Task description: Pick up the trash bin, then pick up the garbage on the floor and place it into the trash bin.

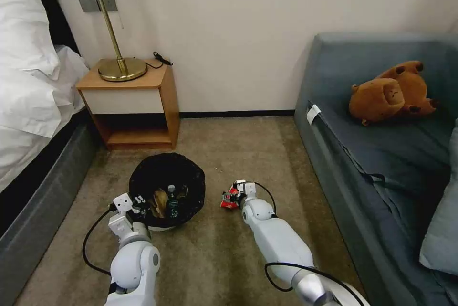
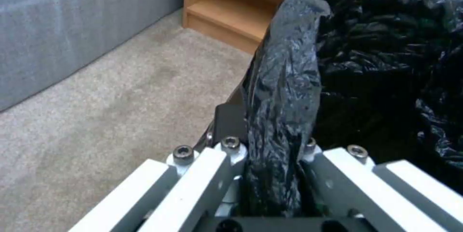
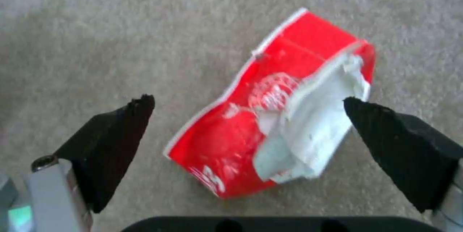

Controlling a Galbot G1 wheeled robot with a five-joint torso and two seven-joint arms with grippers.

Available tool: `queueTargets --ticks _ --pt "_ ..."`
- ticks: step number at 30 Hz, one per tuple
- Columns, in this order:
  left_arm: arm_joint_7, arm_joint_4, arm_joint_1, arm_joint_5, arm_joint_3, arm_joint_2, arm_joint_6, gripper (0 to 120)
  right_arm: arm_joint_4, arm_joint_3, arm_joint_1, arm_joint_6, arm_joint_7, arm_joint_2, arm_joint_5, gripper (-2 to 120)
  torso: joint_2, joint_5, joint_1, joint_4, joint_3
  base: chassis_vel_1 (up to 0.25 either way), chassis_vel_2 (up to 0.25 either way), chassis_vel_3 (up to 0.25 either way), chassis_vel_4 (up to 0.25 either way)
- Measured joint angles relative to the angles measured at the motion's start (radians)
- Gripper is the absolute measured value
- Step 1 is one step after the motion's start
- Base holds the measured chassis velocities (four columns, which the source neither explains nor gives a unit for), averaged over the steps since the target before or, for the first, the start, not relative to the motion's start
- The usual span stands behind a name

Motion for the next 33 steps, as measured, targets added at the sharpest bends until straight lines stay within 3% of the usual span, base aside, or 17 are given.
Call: queueTargets --ticks 10,15,17,22,23,33 --pt "0.001 -0.006 0.012 -0.014 -0.009 0.001 -0.003 4 -0.073 0.042 0.004 0.066 -0.079 -0.001 -0.048 100 0.0 0.0 0.0 0.0 0.0 0.0 0.0 0.0 0.0" --pt "0.001 0.0 0.008 -0.015 -0.005 0.001 -0.005 4 -0.127 0.067 0.018 0.099 -0.105 -0.001 -0.067 85 0.0 0.0 0.0 0.0 0.0 0.0 0.0 0.0 0.0" --pt "0.001 0.004 -0.002 -0.014 -0.001 0.001 -0.005 4 -0.153 0.08 0.029 0.118 -0.118 -0.001 -0.071 70 0.0 0.0 0.0 -0.0001 0.0 0.0 0.0 0.0 0.0" --pt "0.001 0.007 -0.01 -0.014 0.001 0.001 -0.003 4 -0.167 0.087 0.037 0.13 -0.129 -0.002 -0.071 57 0.0 0.0 0.0 -0.0001 0.0 0.0 0.0 0.0 0.0" --pt "0.001 0.008 -0.012 -0.014 0.001 0.001 -0.002 4 -0.173 0.089 0.04 0.137 -0.135 -0.002 -0.071 49 0.0 0.0 0.0 0.0 0.0 0.0 0.0 0.0 0.0" --pt "0.002 0.009 -0.015 -0.017 0.001 0.001 -0.001 4 -0.182 0.101 0.036 0.158 -0.143 -0.002 -0.093 15 0.0 0.0 0.0 0.0 0.0 0.0 0.0 0.0 0.0"
